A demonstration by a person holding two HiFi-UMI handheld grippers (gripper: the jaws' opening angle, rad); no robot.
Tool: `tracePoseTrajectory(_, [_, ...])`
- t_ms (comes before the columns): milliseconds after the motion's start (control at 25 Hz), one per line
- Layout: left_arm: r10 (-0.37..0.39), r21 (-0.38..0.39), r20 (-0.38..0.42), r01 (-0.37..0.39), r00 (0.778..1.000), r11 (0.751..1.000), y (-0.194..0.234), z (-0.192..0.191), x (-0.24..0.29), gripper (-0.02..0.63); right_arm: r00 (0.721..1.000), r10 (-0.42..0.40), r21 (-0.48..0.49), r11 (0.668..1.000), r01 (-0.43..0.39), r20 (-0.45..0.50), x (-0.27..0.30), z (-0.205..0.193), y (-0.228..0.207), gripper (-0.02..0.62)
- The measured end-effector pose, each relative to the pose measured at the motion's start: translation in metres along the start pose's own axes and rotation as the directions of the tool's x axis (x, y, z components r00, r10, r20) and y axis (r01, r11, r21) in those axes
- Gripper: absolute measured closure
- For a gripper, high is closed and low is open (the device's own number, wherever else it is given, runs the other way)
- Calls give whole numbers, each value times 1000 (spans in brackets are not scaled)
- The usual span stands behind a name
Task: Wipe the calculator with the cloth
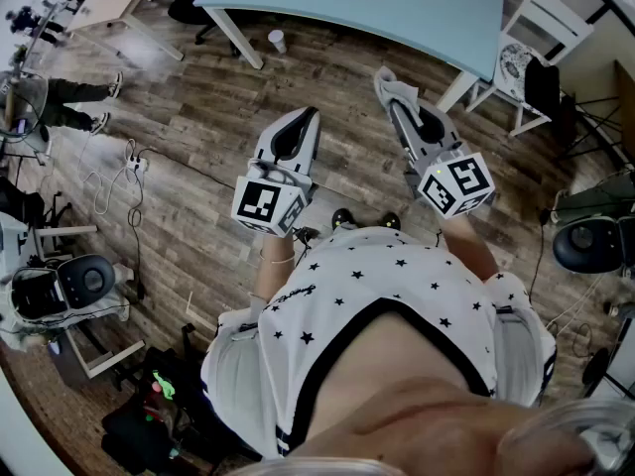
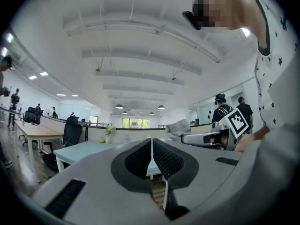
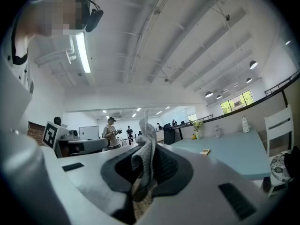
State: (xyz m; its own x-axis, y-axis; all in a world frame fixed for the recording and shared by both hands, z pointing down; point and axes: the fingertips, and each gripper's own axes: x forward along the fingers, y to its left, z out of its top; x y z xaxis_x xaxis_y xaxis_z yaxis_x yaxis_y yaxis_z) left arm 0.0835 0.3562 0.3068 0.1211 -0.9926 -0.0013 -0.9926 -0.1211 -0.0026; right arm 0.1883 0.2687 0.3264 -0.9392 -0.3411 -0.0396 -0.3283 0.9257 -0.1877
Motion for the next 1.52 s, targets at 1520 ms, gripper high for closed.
tracePoseTrajectory(1520, [120, 18, -36, -119, 992, 993, -50, -2, 37, 571, 995, 95, 69, 993, -96, 12, -30, 8, -71, 552])
